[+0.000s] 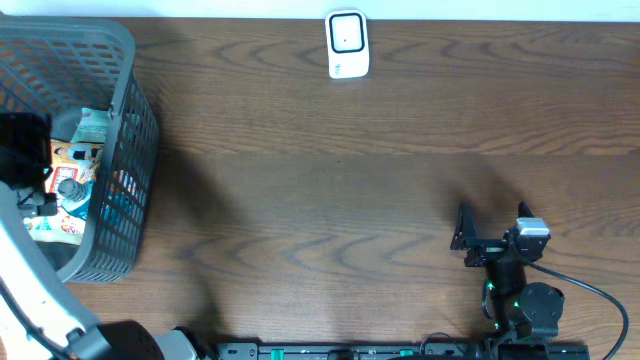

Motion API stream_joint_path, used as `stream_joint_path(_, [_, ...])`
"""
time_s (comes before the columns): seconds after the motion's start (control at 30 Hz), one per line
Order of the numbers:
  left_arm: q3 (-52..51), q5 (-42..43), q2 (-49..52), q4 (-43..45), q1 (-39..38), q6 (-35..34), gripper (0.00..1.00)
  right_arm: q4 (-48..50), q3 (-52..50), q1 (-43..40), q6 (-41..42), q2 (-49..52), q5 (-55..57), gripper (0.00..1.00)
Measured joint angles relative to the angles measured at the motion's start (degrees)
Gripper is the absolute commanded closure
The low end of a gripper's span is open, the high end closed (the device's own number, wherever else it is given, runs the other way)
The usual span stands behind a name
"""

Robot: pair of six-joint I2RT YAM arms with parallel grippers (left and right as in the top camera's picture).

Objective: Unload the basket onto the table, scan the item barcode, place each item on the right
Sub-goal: 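Move the left gripper up and into the grey basket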

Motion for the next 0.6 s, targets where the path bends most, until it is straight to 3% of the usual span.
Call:
stream_joint_path(0.4, [0.00, 1.36, 2.93, -8.41, 0.09, -7.78, 0.02, 0.02, -0.02, 0.00, 0.00, 0.00, 0.02, 0.01])
stream_joint_path(0.6, [0.00, -4.02, 2.93, -11.45, 0.11, -13.33, 0.02, 0.00, 0.00, 0.00, 0.00, 0.00, 0.02, 0.01])
